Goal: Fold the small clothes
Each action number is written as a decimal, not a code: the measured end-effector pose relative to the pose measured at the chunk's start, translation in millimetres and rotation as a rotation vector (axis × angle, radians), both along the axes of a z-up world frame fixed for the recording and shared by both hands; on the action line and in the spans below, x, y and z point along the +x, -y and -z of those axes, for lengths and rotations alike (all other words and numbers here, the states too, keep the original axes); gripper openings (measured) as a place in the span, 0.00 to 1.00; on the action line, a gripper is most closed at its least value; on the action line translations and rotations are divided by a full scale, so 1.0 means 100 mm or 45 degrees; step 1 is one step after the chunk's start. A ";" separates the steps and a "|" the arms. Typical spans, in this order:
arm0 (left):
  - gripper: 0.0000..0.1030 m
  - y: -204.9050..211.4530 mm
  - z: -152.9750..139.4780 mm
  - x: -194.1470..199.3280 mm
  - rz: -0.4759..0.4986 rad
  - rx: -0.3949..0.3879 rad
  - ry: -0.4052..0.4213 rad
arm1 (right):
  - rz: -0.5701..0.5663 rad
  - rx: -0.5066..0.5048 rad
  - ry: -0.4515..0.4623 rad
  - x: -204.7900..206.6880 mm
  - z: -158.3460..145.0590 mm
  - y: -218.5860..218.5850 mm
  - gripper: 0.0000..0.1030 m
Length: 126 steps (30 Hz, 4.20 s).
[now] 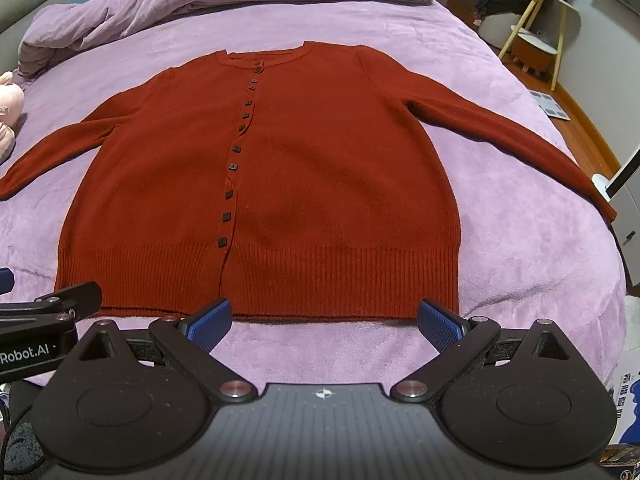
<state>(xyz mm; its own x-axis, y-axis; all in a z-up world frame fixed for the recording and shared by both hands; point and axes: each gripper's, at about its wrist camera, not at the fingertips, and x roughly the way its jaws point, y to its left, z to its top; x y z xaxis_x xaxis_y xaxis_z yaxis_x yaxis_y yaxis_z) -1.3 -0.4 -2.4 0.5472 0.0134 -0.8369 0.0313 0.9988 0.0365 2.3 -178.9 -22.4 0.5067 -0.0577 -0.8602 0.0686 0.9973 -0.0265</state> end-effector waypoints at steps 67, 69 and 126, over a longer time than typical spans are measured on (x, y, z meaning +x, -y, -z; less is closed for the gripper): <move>1.00 0.00 0.00 -0.01 -0.020 -0.010 -0.019 | 0.051 0.047 0.000 -0.04 0.03 0.14 0.96; 1.00 0.00 0.00 0.00 -0.022 -0.010 -0.023 | 0.051 0.052 -0.002 -0.04 0.04 0.15 0.96; 1.00 -0.16 0.72 1.02 -0.195 -0.018 0.025 | 0.996 0.936 0.700 0.42 0.86 3.68 0.71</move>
